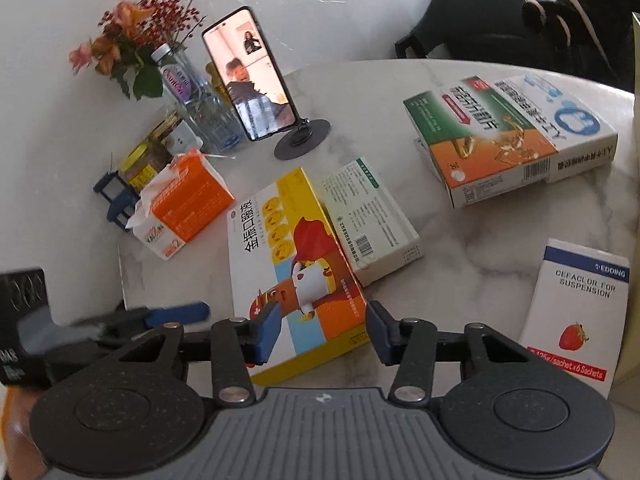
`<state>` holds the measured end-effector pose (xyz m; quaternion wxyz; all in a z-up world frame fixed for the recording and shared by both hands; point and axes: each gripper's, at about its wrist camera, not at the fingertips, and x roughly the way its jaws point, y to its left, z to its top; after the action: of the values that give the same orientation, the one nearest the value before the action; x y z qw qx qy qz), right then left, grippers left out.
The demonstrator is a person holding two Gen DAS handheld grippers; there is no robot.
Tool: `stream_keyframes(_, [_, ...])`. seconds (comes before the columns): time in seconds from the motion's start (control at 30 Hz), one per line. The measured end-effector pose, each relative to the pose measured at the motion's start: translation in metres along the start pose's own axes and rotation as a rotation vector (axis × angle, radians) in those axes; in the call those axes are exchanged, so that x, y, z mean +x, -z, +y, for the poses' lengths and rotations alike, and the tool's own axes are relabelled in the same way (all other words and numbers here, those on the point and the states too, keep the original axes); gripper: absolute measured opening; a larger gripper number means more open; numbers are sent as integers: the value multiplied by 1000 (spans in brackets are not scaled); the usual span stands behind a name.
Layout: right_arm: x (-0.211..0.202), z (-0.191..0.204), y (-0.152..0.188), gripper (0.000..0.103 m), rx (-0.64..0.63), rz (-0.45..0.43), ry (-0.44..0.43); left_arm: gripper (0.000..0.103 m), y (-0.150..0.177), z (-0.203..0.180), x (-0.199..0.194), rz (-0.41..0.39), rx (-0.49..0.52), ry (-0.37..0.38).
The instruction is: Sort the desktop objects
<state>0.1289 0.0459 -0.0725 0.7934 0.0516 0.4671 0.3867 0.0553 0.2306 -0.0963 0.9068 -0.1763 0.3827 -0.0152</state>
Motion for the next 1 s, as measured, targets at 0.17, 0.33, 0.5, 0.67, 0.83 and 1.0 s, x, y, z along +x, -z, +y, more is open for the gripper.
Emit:
stream_keyframes(0.17, [4,-2,2,49,18,13,-14,81,0,-4,3,-5,17,11])
stream_keyframes(0.33, [7,-3,4,49,36,27,-28,81,0,-8,6,-3,27,19])
stream_keyframes(0.5, [11,-5,7,49,54,40,-42,80,2,-11,3,9,61,11])
stream_keyframes(0.67, [14,-7,9,46,72,54,-56,81,2,-7,2,9,67,19])
stream_keyframes(0.83, [24,-12,2,46,107,41,-51,84,0,-8,6,5,84,27])
stream_keyframes(1.0, [36,-14,1,46,132,30,-71,85,1,-13,8,5,115,35])
